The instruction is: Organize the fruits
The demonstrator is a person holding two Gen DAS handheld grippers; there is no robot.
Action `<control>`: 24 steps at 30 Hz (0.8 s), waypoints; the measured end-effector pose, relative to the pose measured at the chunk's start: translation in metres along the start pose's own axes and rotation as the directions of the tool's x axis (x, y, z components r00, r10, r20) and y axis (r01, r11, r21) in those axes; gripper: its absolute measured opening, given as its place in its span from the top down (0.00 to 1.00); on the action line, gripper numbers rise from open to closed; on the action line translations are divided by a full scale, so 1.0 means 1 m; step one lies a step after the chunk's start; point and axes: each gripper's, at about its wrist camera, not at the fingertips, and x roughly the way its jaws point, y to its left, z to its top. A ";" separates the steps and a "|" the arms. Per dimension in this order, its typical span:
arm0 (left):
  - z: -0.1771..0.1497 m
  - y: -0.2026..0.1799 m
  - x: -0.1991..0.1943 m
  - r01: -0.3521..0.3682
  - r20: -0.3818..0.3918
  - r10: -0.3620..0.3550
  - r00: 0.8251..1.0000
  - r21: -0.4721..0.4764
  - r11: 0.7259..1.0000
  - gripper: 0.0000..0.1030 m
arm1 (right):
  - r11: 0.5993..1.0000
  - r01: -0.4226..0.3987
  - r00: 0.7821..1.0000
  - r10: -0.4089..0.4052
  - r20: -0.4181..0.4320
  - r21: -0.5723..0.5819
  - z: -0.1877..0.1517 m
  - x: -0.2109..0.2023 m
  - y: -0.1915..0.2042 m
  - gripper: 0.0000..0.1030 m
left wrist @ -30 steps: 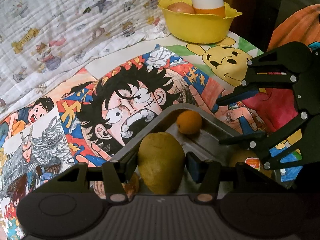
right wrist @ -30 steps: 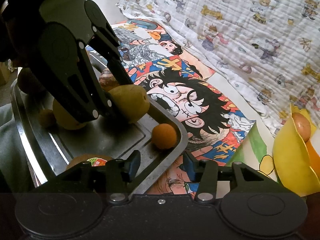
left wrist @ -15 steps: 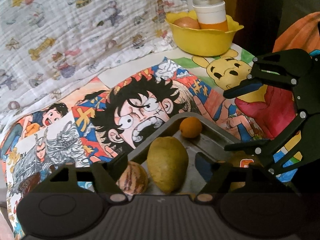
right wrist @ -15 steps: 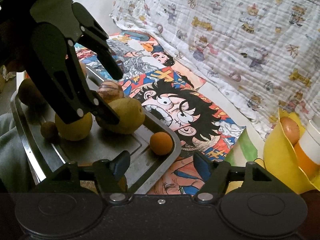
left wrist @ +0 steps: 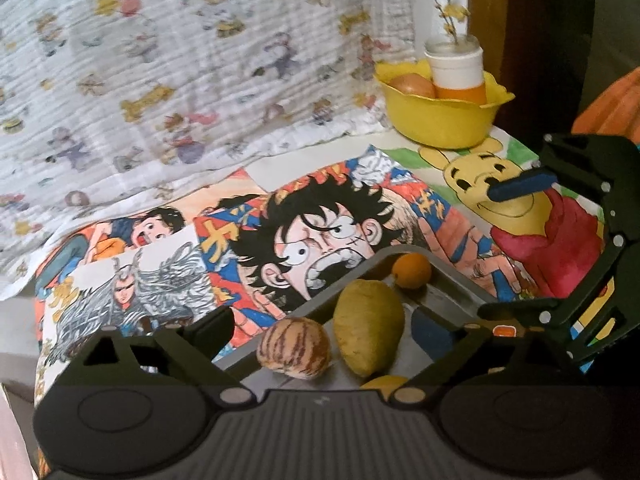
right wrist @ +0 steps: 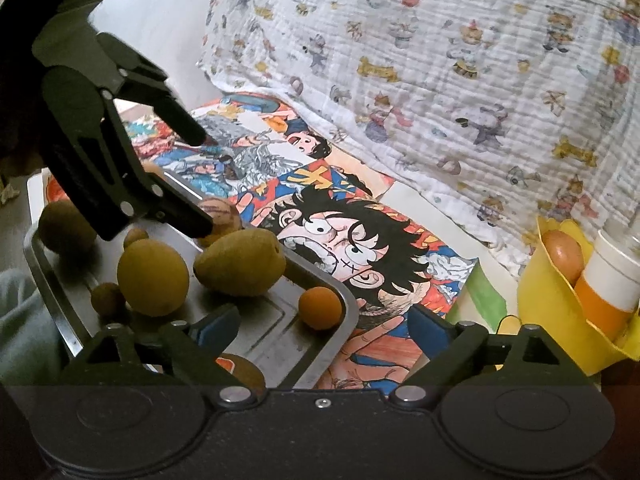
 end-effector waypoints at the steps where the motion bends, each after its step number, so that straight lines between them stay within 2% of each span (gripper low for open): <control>1: -0.001 0.002 -0.002 -0.004 0.007 0.004 1.000 -0.010 1.000 0.04 | 1.000 0.001 1.000 -0.001 0.004 0.007 0.000 -0.001 0.000 0.10; 11: -0.019 0.021 -0.033 -0.069 0.097 0.087 0.991 -0.179 0.981 0.01 | 0.991 0.011 0.996 -0.023 0.090 0.136 -0.003 -0.007 0.003 0.06; 19: -0.038 0.029 -0.047 -0.065 0.134 0.104 0.986 -0.269 0.961 0.01 | 0.980 0.012 0.989 -0.041 0.141 0.196 -0.003 -0.013 0.012 0.01; 24: -0.051 0.029 -0.054 -0.055 0.163 0.112 0.980 -0.315 0.947 0.01 | 0.966 0.028 0.979 -0.078 0.189 0.256 -0.005 -0.020 0.020 0.01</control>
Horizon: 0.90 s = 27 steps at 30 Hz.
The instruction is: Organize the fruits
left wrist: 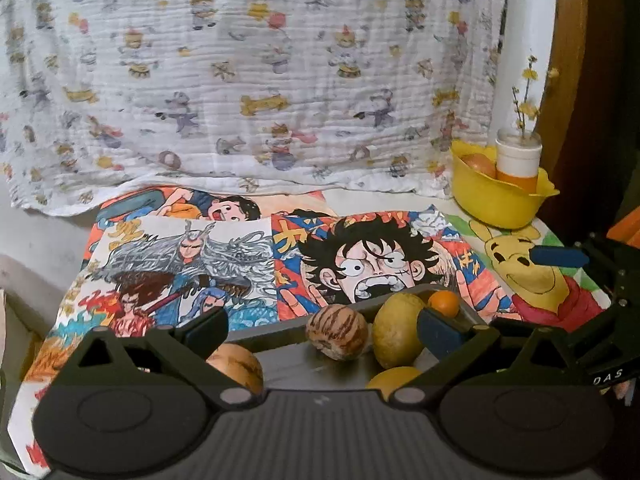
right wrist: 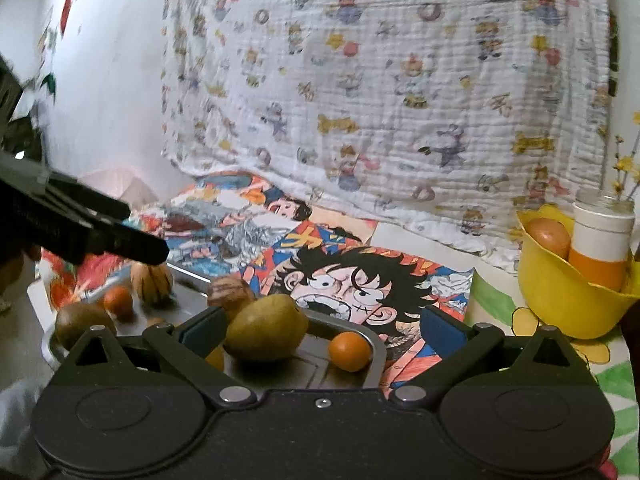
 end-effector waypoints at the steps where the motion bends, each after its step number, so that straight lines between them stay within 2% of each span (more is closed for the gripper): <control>1: -0.002 0.001 -0.002 0.001 0.007 -0.001 1.000 -0.005 1.000 0.01 | 1.000 0.007 1.000 -0.007 0.008 0.010 -0.001 -0.002 0.002 0.01; 10: -0.025 -0.005 -0.013 -0.013 0.036 0.013 0.999 0.002 1.000 0.01 | 0.989 0.024 0.998 -0.031 0.048 0.143 -0.014 -0.018 0.018 0.01; 17: -0.043 -0.001 -0.023 -0.008 0.040 0.010 0.999 -0.042 0.999 0.01 | 0.989 0.060 0.997 -0.067 0.048 0.139 -0.020 -0.027 0.029 0.01; 27: -0.057 0.004 -0.041 -0.079 0.081 0.084 0.993 -0.070 0.994 0.01 | 0.986 0.063 0.996 -0.072 0.053 0.156 -0.025 -0.039 0.036 0.01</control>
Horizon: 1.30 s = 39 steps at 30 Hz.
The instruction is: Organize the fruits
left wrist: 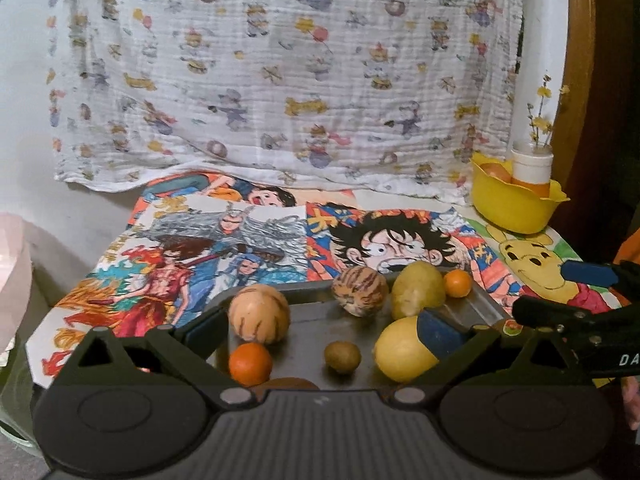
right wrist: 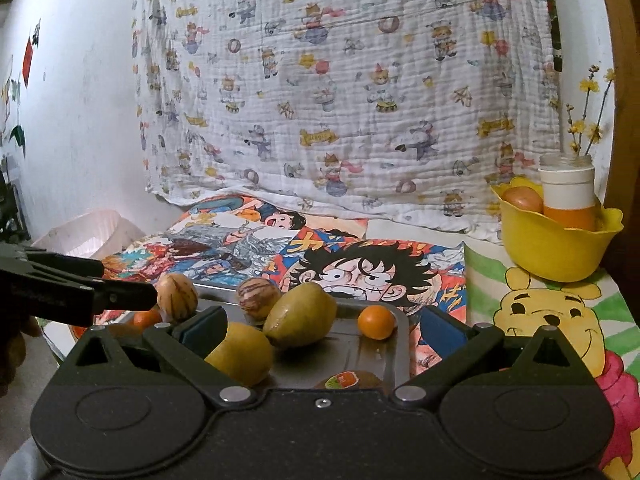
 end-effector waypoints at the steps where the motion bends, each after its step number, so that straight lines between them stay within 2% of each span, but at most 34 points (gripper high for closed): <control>1: -0.002 0.001 -0.003 -0.007 0.008 0.007 1.000 -0.008 1.000 0.01 | 1.000 -0.002 1.000 0.002 0.001 0.007 -0.001 -0.002 0.001 0.01; 8: -0.016 0.010 -0.017 -0.026 0.025 0.029 0.999 -0.087 0.996 0.01 | 0.999 0.005 1.000 -0.005 0.001 0.047 -0.010 -0.011 0.012 0.01; 16: -0.040 0.017 -0.033 -0.077 0.053 0.086 0.995 -0.143 0.987 0.01 | 0.996 0.052 0.999 -0.050 -0.021 0.073 -0.019 -0.016 0.022 0.01; 19: -0.050 0.018 -0.036 -0.075 0.050 0.085 0.995 -0.163 0.984 0.01 | 0.996 0.054 0.998 -0.052 -0.021 0.069 -0.022 -0.017 0.028 0.01; 22: -0.058 0.017 -0.037 -0.068 0.045 0.076 0.996 -0.167 0.984 0.01 | 0.996 0.061 0.998 -0.061 -0.011 0.060 -0.024 -0.019 0.033 0.01; 32: -0.070 0.012 -0.043 -0.114 0.061 0.124 0.990 -0.142 0.983 0.01 | 0.995 0.063 0.998 -0.063 -0.010 0.076 -0.033 -0.021 0.042 0.01; 39: -0.077 0.015 -0.046 -0.104 0.059 0.114 0.992 -0.157 0.982 0.01 | 0.995 0.070 0.998 -0.069 -0.008 0.071 -0.040 -0.024 0.045 0.01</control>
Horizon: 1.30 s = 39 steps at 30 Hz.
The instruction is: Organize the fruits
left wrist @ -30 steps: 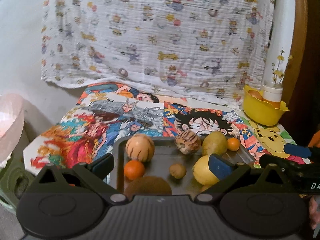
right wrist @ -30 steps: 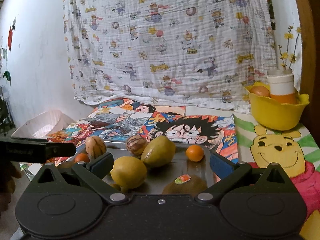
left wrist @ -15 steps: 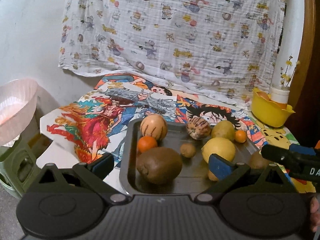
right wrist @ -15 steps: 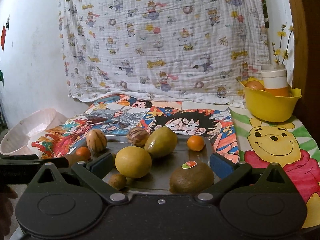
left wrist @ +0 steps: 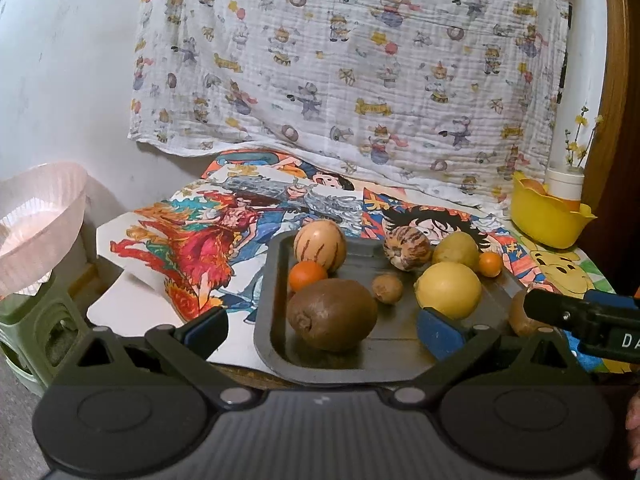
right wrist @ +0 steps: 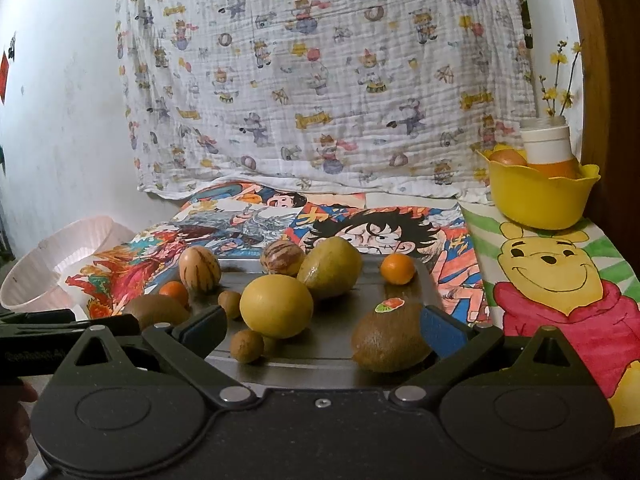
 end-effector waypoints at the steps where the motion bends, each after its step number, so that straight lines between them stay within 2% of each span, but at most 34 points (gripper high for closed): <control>1: -0.001 0.001 0.000 0.000 -0.002 0.000 1.000 -0.002 1.000 0.01 | 1.000 -0.001 1.000 0.001 0.009 -0.004 -0.002 -0.002 0.001 0.01; 9: -0.006 0.006 -0.001 0.015 -0.016 -0.015 1.000 -0.038 0.999 0.01 | 0.999 0.018 0.996 -0.015 0.082 -0.036 -0.017 -0.016 0.008 0.01; 21: -0.018 0.006 -0.006 0.037 0.000 -0.037 0.999 -0.002 0.999 0.01 | 1.000 0.012 0.999 -0.011 0.044 -0.026 -0.032 -0.013 0.010 0.01; 39: -0.024 0.008 -0.002 0.047 -0.025 -0.047 0.999 -0.011 0.999 0.01 | 1.000 0.022 0.999 -0.022 0.024 -0.011 -0.035 -0.009 0.004 0.01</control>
